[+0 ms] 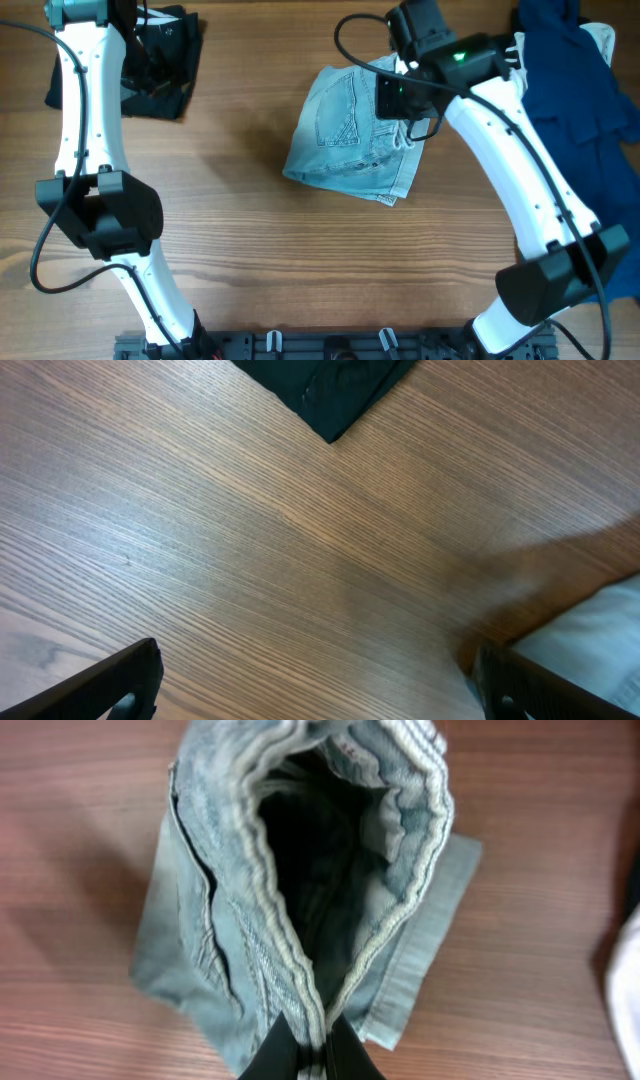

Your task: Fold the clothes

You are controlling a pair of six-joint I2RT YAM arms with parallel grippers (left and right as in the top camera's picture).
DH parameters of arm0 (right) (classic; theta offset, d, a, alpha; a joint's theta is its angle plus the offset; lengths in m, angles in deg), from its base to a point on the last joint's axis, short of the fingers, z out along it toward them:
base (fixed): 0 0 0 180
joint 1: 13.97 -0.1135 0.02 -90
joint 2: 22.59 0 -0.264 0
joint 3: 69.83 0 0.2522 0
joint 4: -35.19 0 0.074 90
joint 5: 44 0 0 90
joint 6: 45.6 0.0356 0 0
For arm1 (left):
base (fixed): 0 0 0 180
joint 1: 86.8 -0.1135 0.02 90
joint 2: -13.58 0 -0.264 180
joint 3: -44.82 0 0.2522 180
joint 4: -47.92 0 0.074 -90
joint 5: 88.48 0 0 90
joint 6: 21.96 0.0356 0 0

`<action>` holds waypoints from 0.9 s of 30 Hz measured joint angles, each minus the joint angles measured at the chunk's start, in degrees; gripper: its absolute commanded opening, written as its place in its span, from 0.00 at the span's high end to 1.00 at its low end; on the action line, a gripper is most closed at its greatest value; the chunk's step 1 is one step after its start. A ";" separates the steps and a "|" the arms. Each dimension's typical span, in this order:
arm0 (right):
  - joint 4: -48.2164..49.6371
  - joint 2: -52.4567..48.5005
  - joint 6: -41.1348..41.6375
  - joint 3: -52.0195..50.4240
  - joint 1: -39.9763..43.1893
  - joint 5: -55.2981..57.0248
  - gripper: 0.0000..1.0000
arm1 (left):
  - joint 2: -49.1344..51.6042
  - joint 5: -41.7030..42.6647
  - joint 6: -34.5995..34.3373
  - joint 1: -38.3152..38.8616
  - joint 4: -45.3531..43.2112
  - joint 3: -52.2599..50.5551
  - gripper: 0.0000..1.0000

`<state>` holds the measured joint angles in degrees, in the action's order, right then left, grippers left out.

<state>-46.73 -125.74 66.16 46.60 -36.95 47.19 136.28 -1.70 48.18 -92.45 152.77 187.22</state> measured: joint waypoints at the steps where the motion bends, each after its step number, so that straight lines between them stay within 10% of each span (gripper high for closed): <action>1: 2.27 0.00 0.24 -2.29 0.00 -1.38 0.96 | 0.00 0.00 0.00 0.00 0.02 0.00 0.00; 17: 5.31 0.00 21.27 -18.25 -0.11 0.42 0.95 | 0.00 0.00 0.00 0.00 0.63 0.00 0.00; 19: 5.25 0.02 21.88 -19.37 -0.11 0.57 0.75 | 0.00 0.00 0.02 0.00 0.61 0.00 0.00; 20: 5.20 0.02 22.12 -20.61 -0.11 0.55 0.40 | 0.00 0.00 0.00 0.00 0.61 0.00 0.00; 22: 5.05 0.02 21.53 -23.17 -0.11 -0.50 0.04 | 0.00 0.00 0.00 0.00 0.42 0.00 0.00; 27: 5.07 0.02 18.86 -25.03 -0.09 -3.15 0.00 | 0.00 0.57 0.02 0.00 -0.50 0.00 0.00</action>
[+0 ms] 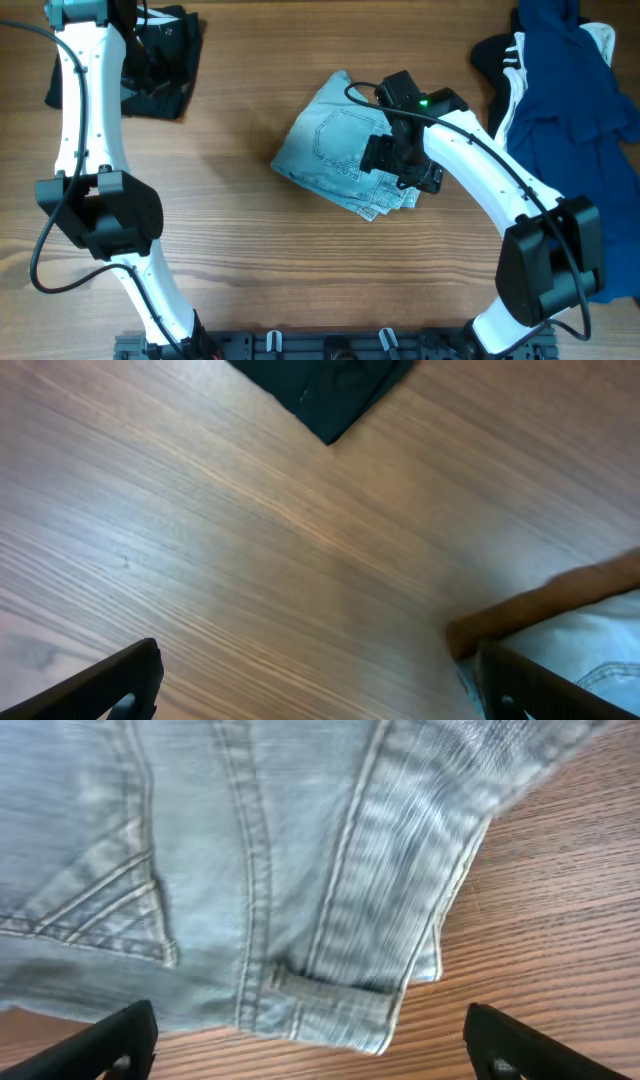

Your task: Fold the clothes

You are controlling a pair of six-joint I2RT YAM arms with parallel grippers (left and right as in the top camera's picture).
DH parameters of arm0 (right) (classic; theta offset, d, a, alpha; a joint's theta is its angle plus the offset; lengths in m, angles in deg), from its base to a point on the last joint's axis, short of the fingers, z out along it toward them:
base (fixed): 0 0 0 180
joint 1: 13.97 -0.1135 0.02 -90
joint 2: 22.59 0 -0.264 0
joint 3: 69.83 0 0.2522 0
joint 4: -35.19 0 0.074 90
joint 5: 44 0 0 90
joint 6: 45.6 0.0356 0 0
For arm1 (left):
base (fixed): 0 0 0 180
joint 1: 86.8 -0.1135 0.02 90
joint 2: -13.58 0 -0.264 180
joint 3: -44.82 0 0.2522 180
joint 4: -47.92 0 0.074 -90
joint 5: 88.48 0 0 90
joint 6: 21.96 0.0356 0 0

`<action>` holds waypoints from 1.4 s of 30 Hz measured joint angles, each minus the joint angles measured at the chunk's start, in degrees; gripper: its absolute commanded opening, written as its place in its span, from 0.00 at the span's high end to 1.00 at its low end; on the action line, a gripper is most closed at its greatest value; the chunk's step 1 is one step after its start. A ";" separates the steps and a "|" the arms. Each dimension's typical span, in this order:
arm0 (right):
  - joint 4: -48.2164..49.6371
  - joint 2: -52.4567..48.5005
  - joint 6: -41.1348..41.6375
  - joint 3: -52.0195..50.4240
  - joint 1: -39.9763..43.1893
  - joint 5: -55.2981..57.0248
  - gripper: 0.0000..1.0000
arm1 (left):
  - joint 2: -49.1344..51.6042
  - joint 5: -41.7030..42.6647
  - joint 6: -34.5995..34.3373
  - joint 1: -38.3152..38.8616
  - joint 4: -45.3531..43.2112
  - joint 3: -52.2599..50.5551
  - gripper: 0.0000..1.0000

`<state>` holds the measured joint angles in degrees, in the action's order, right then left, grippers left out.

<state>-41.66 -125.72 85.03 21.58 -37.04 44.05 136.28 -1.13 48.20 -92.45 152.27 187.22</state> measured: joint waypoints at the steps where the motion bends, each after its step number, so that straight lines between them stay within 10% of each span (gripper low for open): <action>1: -0.50 0.00 -0.37 0.09 0.26 -0.15 0.00 | 0.00 0.63 0.11 0.00 -0.28 0.00 0.00; 17: -1.14 0.04 -20.52 17.86 23.74 -18.64 0.00 | 19.39 36.74 25.77 9.62 -6.23 0.20 0.00; 30: -1.11 0.07 -24.30 17.86 24.72 -21.20 0.00 | 27.96 52.81 37.99 13.97 -5.14 0.28 0.01; 34: -1.14 0.07 -24.28 17.86 24.74 -21.20 0.00 | 28.83 53.70 39.32 17.20 -5.55 0.63 0.32; 37: -1.14 0.07 -24.30 17.86 24.72 -21.22 0.00 | 30.03 54.12 39.67 19.04 -6.29 0.76 0.94; 42: -2.19 0.07 -24.44 17.86 24.74 -21.22 0.00 | 32.24 54.07 39.01 21.35 -11.21 0.74 0.96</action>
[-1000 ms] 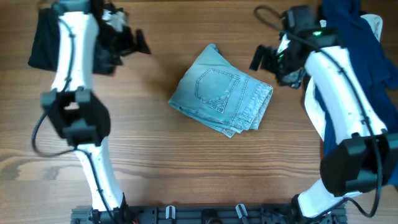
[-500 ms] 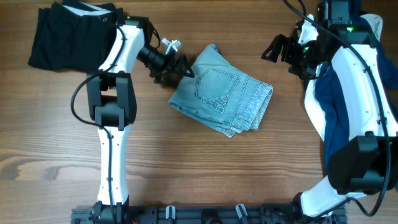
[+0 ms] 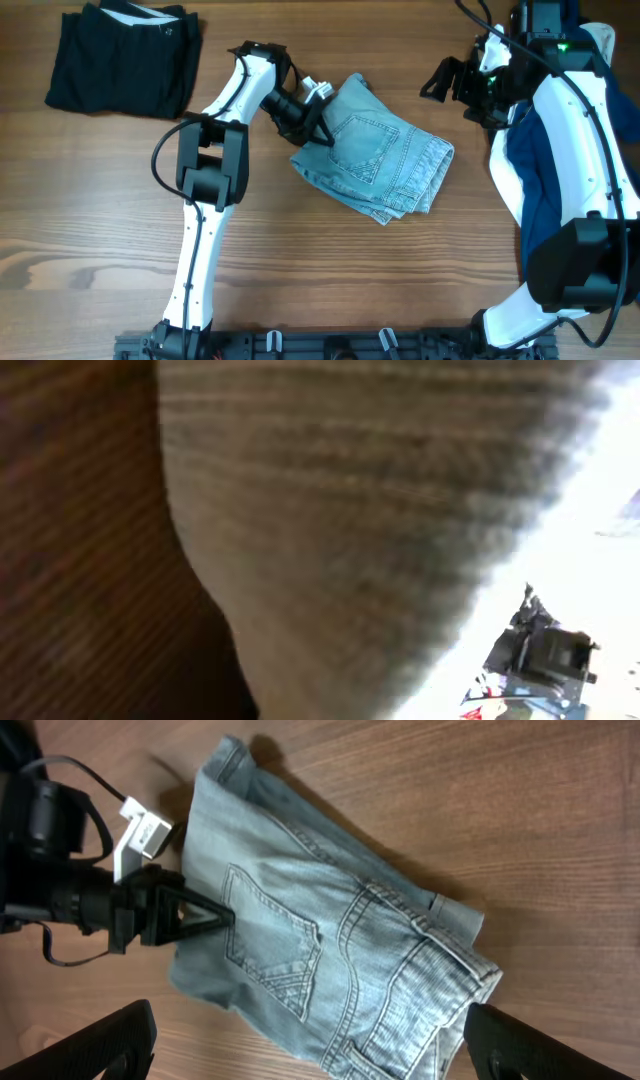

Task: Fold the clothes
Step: 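Carry the folded shorts to the top-left onto the black garment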

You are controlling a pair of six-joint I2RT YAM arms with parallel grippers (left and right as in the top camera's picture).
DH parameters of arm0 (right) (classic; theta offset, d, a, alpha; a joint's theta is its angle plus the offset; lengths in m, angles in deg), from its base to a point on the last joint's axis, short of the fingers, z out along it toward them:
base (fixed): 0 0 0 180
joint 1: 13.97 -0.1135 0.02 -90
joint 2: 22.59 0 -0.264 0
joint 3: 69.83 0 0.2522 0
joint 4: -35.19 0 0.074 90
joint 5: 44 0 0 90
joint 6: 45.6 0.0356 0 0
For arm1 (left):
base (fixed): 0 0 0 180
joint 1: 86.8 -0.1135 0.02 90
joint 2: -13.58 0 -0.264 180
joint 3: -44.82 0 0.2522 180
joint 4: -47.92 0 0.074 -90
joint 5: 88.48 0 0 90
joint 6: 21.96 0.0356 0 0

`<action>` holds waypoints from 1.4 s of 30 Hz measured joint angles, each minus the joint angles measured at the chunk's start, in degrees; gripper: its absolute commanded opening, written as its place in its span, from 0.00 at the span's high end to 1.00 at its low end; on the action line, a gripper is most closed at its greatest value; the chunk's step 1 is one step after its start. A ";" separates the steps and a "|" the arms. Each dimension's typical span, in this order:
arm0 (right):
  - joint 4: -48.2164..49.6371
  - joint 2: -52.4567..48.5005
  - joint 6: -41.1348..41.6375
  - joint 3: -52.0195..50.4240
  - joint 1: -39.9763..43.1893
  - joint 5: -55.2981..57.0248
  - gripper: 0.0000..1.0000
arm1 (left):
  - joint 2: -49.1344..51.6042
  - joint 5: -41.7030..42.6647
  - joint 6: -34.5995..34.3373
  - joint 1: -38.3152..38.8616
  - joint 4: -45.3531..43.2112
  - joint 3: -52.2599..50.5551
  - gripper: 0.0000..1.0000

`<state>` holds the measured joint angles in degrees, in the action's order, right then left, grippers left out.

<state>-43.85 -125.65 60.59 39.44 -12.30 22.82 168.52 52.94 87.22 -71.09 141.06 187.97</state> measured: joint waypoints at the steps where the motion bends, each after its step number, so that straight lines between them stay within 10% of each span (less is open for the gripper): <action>1: -0.04 0.00 -0.02 0.00 0.00 0.02 0.00 | 0.00 0.59 -0.90 -0.07 -1.01 0.00 0.96; 19: -2.51 0.00 -0.02 0.00 0.00 0.00 0.00 | 0.68 -4.46 -24.37 -22.45 -36.41 12.96 0.96; 32: -2.84 0.00 -0.02 0.00 0.00 0.02 0.00 | -9.53 -4.31 -27.17 -25.35 -27.02 12.98 0.96; 42: -2.86 0.00 -0.02 0.00 0.00 0.02 0.00 | -12.72 -12.33 -16.59 -29.24 -18.75 13.14 0.93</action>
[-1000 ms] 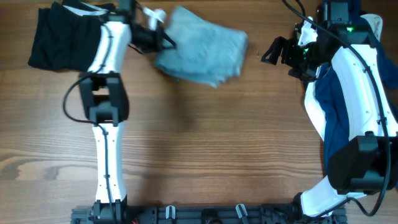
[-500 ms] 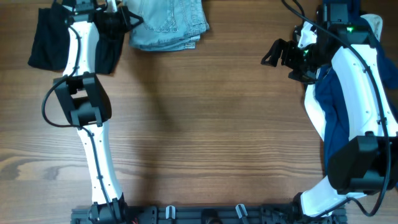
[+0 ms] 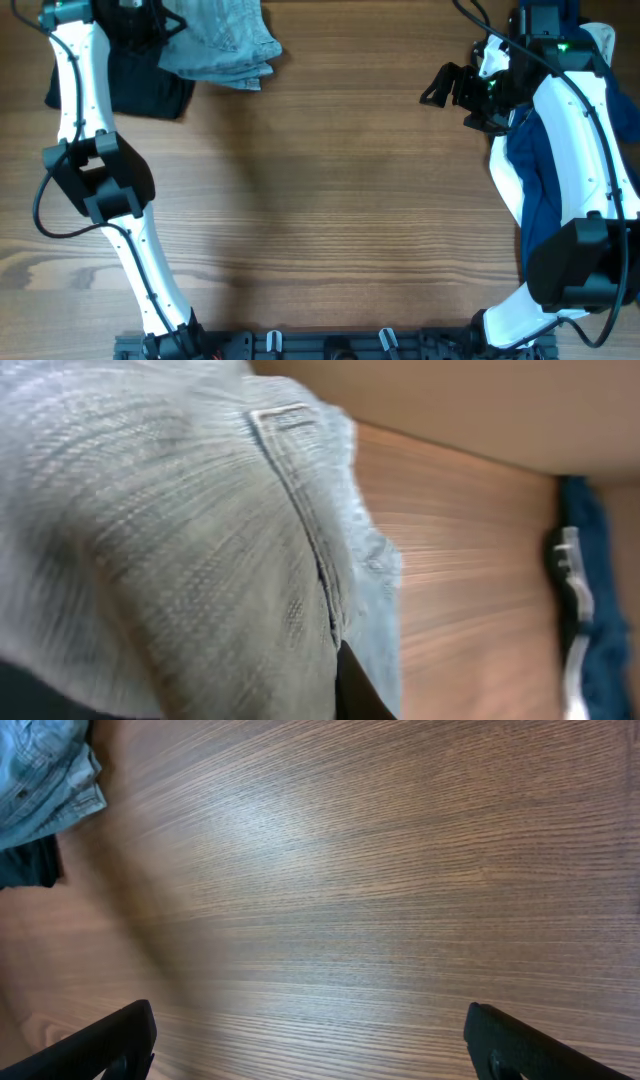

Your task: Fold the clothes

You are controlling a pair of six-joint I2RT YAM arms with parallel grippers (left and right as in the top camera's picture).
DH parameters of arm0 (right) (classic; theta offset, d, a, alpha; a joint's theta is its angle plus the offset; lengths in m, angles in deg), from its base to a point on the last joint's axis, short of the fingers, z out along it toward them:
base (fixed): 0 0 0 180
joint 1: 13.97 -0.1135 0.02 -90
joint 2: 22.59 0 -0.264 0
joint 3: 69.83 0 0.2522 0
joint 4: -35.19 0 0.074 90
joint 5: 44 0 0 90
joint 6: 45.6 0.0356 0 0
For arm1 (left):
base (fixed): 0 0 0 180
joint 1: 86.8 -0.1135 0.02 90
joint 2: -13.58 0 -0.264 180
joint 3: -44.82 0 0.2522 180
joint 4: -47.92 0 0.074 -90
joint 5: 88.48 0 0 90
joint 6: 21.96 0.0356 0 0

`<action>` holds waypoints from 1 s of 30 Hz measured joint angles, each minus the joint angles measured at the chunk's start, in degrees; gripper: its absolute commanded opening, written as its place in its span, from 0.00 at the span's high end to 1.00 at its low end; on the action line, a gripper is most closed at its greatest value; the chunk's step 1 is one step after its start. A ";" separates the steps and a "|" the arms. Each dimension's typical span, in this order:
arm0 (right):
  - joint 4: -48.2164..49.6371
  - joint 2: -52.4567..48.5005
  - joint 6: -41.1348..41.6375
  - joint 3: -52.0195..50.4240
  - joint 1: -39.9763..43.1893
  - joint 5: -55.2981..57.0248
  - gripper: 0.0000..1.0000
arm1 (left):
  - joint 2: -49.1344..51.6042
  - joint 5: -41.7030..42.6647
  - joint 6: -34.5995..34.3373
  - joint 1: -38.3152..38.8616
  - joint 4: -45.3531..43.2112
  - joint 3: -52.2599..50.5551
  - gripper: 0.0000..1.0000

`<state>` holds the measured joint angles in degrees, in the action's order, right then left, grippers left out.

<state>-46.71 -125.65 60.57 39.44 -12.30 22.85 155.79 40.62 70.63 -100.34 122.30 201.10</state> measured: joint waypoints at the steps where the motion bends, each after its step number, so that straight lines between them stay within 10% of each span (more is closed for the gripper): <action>1: 0.00 0.00 0.00 0.00 0.00 0.00 0.00 | 0.00 -1.55 1.62 -0.57 0.26 0.00 0.94; 30: -5.40 0.00 0.24 0.00 0.00 0.42 0.00 | -0.72 -17.70 14.08 -8.94 -10.88 0.00 0.93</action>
<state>-52.11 -125.65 60.81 39.44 -12.30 23.26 155.07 22.91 84.70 -109.28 111.42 201.10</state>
